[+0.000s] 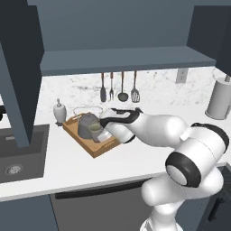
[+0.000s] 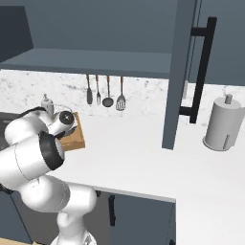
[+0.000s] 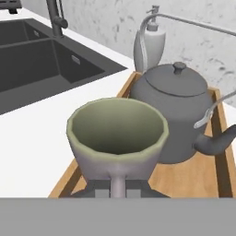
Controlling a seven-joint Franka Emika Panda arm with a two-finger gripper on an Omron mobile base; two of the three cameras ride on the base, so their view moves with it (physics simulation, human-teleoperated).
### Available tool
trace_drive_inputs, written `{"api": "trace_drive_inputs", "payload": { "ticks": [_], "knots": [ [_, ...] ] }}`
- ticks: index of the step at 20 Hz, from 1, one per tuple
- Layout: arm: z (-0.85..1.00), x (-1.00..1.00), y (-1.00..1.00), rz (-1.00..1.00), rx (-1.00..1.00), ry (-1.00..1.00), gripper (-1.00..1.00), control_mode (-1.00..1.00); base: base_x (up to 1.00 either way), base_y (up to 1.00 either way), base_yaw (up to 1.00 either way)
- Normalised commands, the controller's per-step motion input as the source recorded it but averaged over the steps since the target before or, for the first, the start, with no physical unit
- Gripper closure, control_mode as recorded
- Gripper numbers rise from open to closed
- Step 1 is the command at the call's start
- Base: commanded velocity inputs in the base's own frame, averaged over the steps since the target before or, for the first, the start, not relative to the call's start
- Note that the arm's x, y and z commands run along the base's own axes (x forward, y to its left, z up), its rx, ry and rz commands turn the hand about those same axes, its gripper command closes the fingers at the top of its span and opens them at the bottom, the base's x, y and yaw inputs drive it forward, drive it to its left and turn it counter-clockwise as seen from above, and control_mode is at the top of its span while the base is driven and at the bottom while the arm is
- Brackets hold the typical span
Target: Pick the kettle from the counter and place it on the tray. Then pick the mug from the cabinet and place it on the tray. Then close the cabinet doors.
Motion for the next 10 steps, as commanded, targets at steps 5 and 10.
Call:
{"api": "trace_drive_inputs", "payload": {
  "ticks": [5,10],
  "knots": [
    [-0.36,0.27,0.13,0.0,0.0,0.0,1.0,-1.0,0.0,0.0,0.0],
    [-0.32,0.23,0.1,0.0,0.0,0.0,1.0,-1.0,0.0,0.0,0.0]
  ]
}}
